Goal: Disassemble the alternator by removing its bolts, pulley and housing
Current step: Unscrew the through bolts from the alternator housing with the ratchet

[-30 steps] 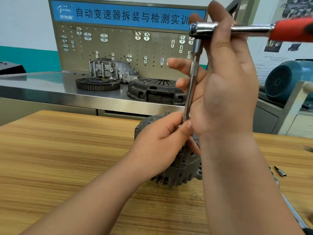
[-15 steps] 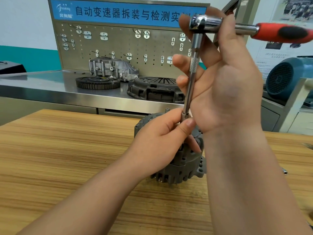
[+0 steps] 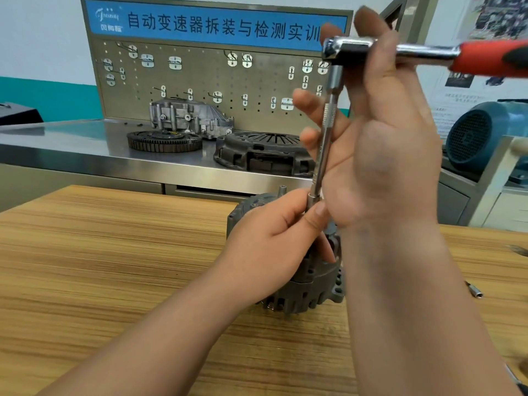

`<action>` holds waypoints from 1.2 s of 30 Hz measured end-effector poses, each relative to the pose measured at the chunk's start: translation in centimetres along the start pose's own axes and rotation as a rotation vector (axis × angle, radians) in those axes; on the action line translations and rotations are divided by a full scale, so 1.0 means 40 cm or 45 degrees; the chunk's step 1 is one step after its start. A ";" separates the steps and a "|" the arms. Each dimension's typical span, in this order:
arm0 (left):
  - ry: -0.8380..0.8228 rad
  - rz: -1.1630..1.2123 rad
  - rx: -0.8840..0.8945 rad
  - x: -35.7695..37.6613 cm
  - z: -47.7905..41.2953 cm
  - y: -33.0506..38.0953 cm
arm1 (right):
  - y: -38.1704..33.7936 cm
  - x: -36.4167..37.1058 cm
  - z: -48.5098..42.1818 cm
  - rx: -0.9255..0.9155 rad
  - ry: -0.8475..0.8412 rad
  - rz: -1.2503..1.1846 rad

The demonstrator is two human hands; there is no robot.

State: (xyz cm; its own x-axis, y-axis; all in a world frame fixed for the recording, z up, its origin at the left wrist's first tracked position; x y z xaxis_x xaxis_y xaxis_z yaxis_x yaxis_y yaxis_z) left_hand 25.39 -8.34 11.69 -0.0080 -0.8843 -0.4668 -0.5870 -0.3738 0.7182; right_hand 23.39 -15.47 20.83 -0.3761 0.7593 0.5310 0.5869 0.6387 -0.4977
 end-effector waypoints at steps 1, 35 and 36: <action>-0.006 -0.013 0.014 0.000 0.001 0.003 | 0.004 -0.006 -0.002 0.031 0.013 -0.044; -0.024 0.002 -0.022 0.000 -0.006 0.007 | -0.026 0.010 0.012 -0.143 0.007 0.087; -0.022 0.004 -0.011 0.000 -0.005 0.008 | -0.023 0.010 0.012 -0.127 0.006 0.082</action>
State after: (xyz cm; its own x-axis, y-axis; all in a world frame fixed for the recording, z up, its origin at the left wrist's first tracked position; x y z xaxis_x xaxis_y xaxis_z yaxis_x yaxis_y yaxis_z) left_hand 25.39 -8.51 12.02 -0.0239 -0.8803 -0.4737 -0.5799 -0.3738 0.7238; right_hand 22.36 -15.70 21.17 -0.3320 0.7977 0.5034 0.6782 0.5728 -0.4604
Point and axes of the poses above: each hand's wrist, its own z-axis away from the middle knuckle, its own x-axis out of the palm, y = z × x, the point moved 10 cm from there along -z, towards the middle knuckle, and after that the axes turned 9 degrees about -z, right-handed, at the moved point
